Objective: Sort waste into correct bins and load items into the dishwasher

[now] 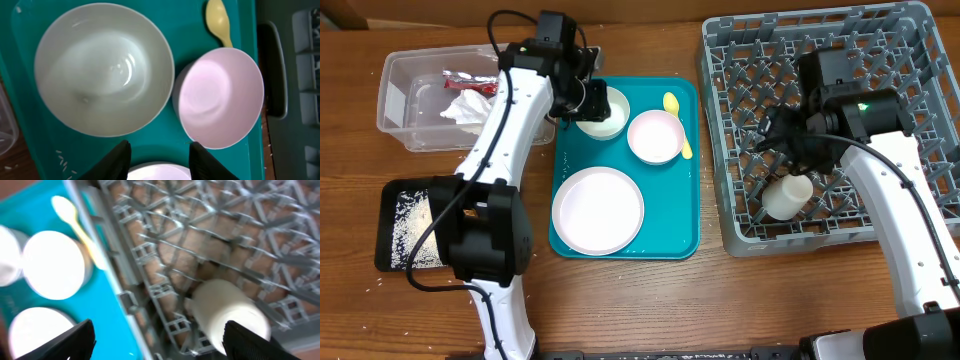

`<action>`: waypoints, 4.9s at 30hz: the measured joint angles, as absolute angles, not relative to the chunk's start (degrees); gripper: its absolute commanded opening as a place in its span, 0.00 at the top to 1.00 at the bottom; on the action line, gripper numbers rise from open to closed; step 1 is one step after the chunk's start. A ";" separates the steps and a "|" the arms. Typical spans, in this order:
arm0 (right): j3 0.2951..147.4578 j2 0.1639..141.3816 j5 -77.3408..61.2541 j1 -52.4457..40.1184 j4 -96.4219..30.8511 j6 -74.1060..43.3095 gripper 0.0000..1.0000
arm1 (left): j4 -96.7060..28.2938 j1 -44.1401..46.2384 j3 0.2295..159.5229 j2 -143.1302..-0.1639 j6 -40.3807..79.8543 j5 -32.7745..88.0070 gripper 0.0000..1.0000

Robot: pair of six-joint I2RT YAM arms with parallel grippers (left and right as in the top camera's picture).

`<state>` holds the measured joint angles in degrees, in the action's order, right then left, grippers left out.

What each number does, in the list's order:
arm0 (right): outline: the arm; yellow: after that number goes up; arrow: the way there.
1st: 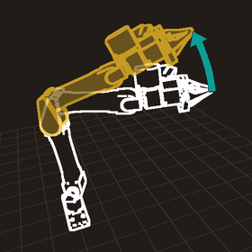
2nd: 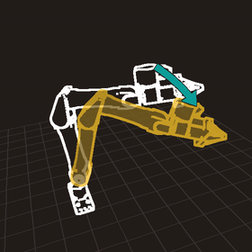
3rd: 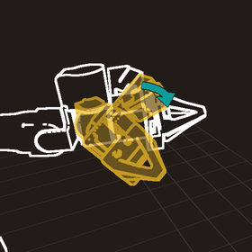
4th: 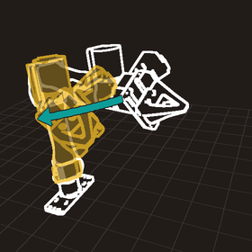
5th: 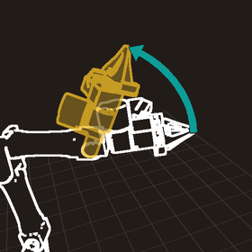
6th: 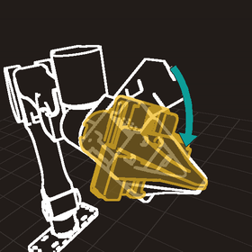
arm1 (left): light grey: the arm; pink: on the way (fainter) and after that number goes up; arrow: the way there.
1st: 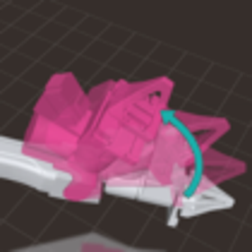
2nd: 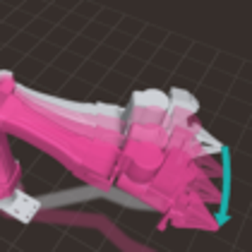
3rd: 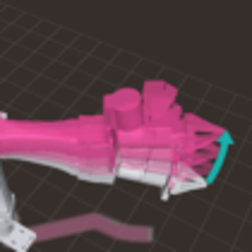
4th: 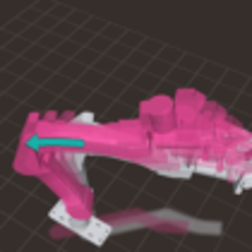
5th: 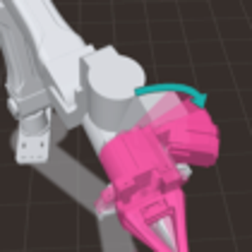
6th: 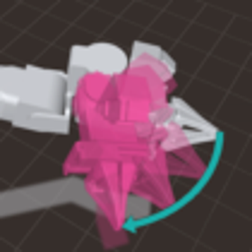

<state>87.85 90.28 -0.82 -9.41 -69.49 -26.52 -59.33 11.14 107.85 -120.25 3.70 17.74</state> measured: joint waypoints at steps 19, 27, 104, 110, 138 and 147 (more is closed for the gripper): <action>87.85 90.28 -4.69 -9.85 -65.30 -24.12 0.11 | -59.66 22.96 107.85 -125.32 -5.50 14.15 0.49; 87.85 90.28 -4.73 -9.85 -65.14 -23.94 0.11 | -62.67 22.85 107.85 -125.34 11.29 3.73 0.48; 87.85 105.82 -6.52 -26.33 -48.62 -30.37 0.20 | -73.89 1.98 129.80 -124.29 16.93 0.64 0.04; 87.85 113.12 -8.08 -26.63 -45.39 -33.52 0.36 | -72.34 -4.21 129.80 -124.29 17.52 0.49 0.00; 106.06 116.51 6.44 -27.44 -60.99 -32.36 0.96 | -72.34 -5.74 129.80 -124.29 17.65 0.14 0.00; 111.26 110.52 52.12 -26.46 -57.87 -30.04 0.96 | -72.34 -5.74 129.80 -124.29 17.65 0.14 0.00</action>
<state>111.26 110.52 52.12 -26.46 -57.87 -30.04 -72.34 -5.74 129.80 -124.29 17.65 0.14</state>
